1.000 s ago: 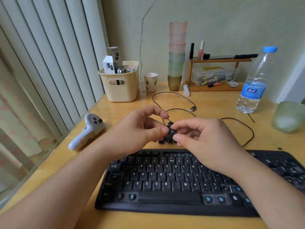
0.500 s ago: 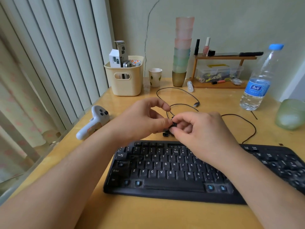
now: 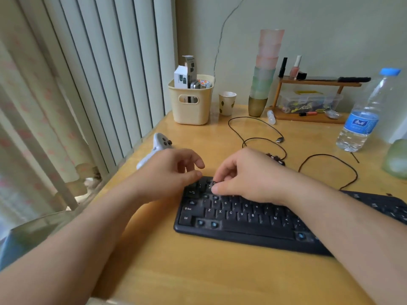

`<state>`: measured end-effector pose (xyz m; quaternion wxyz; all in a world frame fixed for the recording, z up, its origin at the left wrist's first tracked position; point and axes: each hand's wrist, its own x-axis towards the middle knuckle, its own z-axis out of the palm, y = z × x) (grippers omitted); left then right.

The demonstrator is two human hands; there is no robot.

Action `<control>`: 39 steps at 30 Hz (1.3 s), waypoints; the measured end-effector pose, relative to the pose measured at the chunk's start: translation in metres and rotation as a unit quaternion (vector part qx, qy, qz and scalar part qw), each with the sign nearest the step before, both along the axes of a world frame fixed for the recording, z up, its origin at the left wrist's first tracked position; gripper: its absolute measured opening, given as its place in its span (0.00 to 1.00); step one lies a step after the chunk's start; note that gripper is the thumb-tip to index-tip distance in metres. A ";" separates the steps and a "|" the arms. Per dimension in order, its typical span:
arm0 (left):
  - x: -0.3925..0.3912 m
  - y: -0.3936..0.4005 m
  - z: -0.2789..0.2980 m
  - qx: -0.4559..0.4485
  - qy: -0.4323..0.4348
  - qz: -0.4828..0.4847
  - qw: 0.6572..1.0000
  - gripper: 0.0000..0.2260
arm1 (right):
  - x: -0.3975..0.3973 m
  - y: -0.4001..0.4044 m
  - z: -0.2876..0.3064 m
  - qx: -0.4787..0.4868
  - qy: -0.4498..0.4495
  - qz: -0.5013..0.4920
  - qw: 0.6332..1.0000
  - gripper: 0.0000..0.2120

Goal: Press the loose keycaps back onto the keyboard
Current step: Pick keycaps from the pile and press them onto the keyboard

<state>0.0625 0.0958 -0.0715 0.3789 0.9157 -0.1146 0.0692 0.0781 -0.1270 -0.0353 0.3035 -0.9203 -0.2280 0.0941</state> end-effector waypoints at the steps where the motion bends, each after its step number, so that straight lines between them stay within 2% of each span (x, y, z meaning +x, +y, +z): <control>1: 0.000 0.002 -0.006 -0.016 0.007 0.000 1.000 0.04 | 0.000 0.006 0.001 -0.013 0.004 0.005 1.000 0.06; 6: 0.005 0.011 -0.013 -0.076 0.066 -0.027 0.995 0.06 | 0.000 0.024 0.005 -0.103 -0.009 0.037 0.994 0.06; 11: 0.010 0.015 -0.015 -0.082 0.089 -0.054 0.991 0.07 | -0.003 0.032 0.009 -0.169 -0.044 0.047 0.984 0.06; 17: 0.007 0.011 -0.014 -0.047 0.092 -0.063 0.993 0.11 | -0.005 0.039 0.010 -0.206 -0.069 0.051 0.975 0.05; 23: 0.007 0.011 -0.015 -0.035 0.070 -0.068 0.995 0.12 | -0.007 0.043 0.009 -0.204 -0.086 0.038 0.974 0.03; 28: 0.008 0.011 -0.014 -0.041 0.078 -0.069 0.994 0.12 | -0.009 0.043 0.004 -0.192 -0.088 0.033 0.977 0.07; 34: 0.008 0.010 -0.015 -0.042 0.080 -0.069 0.994 0.13 | -0.006 0.043 0.003 -0.154 -0.054 -0.007 0.987 0.11; 39: 0.009 0.009 -0.016 -0.043 0.086 -0.063 0.993 0.13 | 0.001 0.046 0.006 -0.139 0.015 -0.050 0.989 0.06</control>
